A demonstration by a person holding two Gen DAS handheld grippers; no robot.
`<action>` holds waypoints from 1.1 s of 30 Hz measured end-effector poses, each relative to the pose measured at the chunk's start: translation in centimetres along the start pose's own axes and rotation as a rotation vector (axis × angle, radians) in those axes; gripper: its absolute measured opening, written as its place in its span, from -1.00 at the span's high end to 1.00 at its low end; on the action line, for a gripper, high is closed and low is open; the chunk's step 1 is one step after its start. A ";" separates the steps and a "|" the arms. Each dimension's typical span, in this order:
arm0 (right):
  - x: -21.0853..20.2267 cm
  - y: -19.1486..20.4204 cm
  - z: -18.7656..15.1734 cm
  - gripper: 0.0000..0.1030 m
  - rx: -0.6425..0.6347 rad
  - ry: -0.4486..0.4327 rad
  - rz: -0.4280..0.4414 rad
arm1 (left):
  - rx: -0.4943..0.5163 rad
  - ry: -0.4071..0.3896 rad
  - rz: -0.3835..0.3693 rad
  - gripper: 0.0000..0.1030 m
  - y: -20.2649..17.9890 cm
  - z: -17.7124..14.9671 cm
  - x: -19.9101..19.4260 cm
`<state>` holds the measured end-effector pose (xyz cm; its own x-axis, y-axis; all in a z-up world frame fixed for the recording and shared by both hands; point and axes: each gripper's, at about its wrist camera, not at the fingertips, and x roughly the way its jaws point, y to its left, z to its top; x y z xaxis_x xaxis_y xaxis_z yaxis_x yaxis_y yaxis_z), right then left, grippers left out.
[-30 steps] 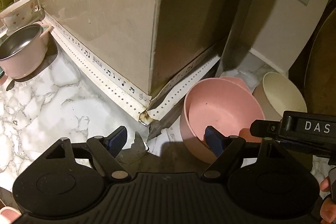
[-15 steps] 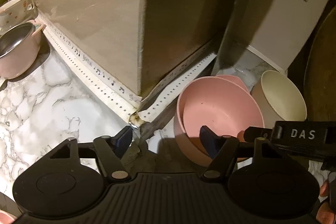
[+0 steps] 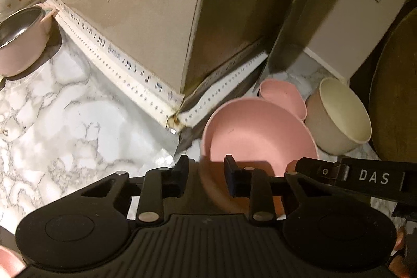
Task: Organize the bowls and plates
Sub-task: 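Close both grippers on the pink bowl's rim, then carry the pink bowl with both grippers and lower it onto the stack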
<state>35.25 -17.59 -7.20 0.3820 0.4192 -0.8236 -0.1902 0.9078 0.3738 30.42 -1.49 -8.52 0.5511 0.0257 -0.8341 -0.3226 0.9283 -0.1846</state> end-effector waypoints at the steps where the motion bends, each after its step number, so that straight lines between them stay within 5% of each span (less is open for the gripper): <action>1: -0.1 0.1 -0.2 0.82 -0.005 0.002 0.000 | 0.002 0.007 -0.002 0.58 0.1 -0.2 -0.1; 33: -11.2 -1.7 -13.5 0.88 0.005 0.021 -0.078 | 0.287 0.161 -0.151 0.70 -2.2 -12.1 -9.6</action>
<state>19.05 -23.98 -4.42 0.3766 0.3468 -0.8590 -0.1556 0.9378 0.3104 16.57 -8.21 -6.41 0.4405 -0.1572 -0.8839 -0.0047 0.9841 -0.1773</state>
